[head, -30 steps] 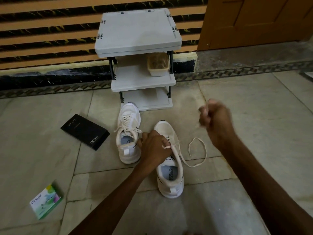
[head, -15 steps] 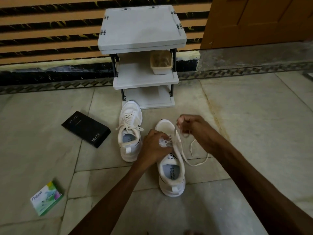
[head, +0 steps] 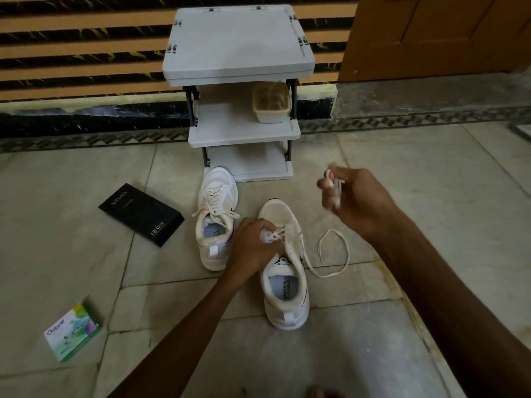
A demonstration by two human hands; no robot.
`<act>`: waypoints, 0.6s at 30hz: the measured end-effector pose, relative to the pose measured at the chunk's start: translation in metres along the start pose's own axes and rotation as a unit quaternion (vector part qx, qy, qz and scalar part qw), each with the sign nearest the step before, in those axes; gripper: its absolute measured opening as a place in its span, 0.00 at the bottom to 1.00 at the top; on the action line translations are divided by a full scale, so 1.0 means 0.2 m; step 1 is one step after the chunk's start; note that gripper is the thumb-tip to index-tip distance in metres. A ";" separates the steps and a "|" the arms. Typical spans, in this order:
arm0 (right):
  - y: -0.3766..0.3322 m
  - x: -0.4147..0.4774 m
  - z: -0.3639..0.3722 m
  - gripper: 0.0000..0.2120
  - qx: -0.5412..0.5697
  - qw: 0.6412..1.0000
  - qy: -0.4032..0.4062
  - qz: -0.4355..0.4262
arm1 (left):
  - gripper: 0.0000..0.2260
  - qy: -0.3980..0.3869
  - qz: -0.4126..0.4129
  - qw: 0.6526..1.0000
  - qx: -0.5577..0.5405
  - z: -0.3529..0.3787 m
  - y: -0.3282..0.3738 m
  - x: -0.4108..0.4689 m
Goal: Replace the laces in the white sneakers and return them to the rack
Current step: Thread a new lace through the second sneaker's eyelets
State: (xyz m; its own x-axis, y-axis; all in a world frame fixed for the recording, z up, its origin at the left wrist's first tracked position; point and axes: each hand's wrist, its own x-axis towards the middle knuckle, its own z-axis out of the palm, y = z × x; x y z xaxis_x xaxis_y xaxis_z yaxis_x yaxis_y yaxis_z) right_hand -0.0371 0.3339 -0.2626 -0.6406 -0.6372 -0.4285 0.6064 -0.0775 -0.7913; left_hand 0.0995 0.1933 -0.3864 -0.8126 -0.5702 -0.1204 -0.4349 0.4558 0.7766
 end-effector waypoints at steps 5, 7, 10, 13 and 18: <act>0.31 0.06 -0.27 0.13 -0.605 0.780 0.147 0.057 | 0.11 0.003 -0.007 1.000 -0.019 0.02 0.00 0.01; 0.38 0.07 -0.35 0.12 -0.710 0.680 0.145 0.108 | 0.10 0.001 -0.007 1.000 -0.009 0.02 0.01 0.02; 0.41 0.05 -0.40 0.13 -0.675 0.698 0.111 0.210 | 0.10 0.000 -0.010 1.000 -0.003 0.02 0.01 0.02; 0.43 0.01 -0.40 0.12 -0.760 0.608 0.049 0.225 | 0.10 -0.006 -0.014 1.000 0.010 0.02 0.02 0.02; 0.47 0.05 -0.40 0.13 -0.850 0.509 0.137 0.022 | 0.09 -0.007 -0.014 1.000 0.015 0.02 0.03 0.01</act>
State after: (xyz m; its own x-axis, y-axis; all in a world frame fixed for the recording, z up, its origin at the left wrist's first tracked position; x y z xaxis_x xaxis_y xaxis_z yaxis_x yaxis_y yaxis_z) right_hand -0.0232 0.3810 -0.3761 -0.8273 -0.4601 -0.3222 -0.5099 0.8558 0.0871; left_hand 0.0938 0.1979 -0.3848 -0.8054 -0.5732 -0.1512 -0.4691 0.4603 0.7537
